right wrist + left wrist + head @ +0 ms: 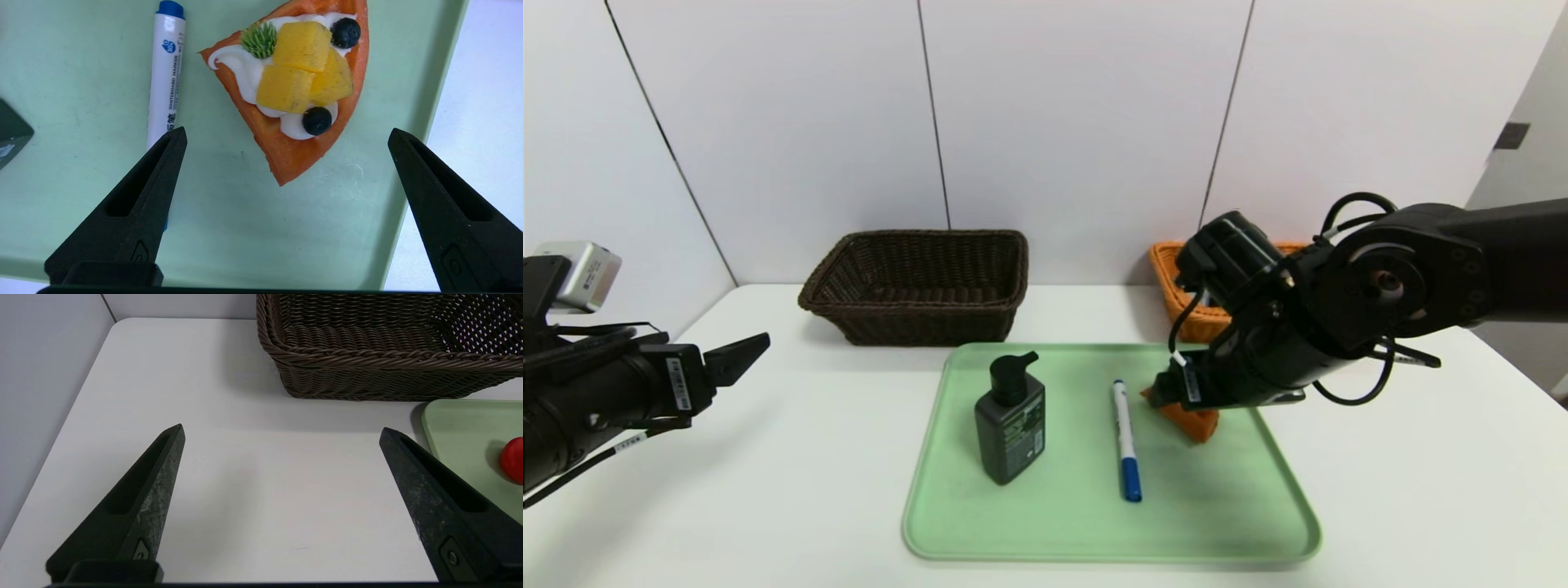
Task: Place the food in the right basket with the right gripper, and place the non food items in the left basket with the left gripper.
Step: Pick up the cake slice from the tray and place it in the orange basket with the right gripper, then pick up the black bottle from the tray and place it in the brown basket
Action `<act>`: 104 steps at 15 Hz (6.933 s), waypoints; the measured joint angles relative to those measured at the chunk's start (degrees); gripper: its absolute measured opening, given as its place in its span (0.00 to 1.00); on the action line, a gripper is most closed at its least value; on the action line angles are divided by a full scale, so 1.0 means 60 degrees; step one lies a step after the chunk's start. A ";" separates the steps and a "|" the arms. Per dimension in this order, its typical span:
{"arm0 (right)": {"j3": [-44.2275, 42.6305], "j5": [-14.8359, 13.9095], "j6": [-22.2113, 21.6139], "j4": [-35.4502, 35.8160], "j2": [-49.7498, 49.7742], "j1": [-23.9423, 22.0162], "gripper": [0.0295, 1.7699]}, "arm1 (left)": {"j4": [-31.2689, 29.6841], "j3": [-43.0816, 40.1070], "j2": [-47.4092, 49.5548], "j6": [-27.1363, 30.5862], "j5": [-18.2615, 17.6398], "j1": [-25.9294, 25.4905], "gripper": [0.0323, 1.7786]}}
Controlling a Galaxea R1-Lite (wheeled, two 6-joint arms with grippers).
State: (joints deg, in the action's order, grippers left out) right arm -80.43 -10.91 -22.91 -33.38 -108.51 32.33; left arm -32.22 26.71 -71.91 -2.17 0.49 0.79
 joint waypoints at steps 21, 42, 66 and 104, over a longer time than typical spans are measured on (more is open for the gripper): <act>0.0400 -0.0134 0.1237 0.1201 -0.0024 -0.0291 0.46 | 0.0000 0.0026 -0.0012 0.0000 0.0000 0.0000 0.95; -0.1873 -0.0187 0.4405 0.4244 -0.1638 -0.3584 0.46 | 0.0000 -0.0240 0.0083 0.0037 0.0004 0.0004 0.95; -0.1583 -0.0128 0.4413 0.3960 0.1235 -0.3519 0.94 | -0.0004 -0.0163 0.0065 -0.0004 -0.0026 0.0018 0.95; 0.6827 0.0185 0.4397 0.5528 0.7497 -0.3767 0.96 | -0.9159 -0.3434 -0.3143 -0.0400 0.2257 0.7837 0.95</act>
State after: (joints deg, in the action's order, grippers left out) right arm -39.47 -9.80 3.47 -0.21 -63.53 9.73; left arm -87.17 6.11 -90.77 -4.57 14.03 47.81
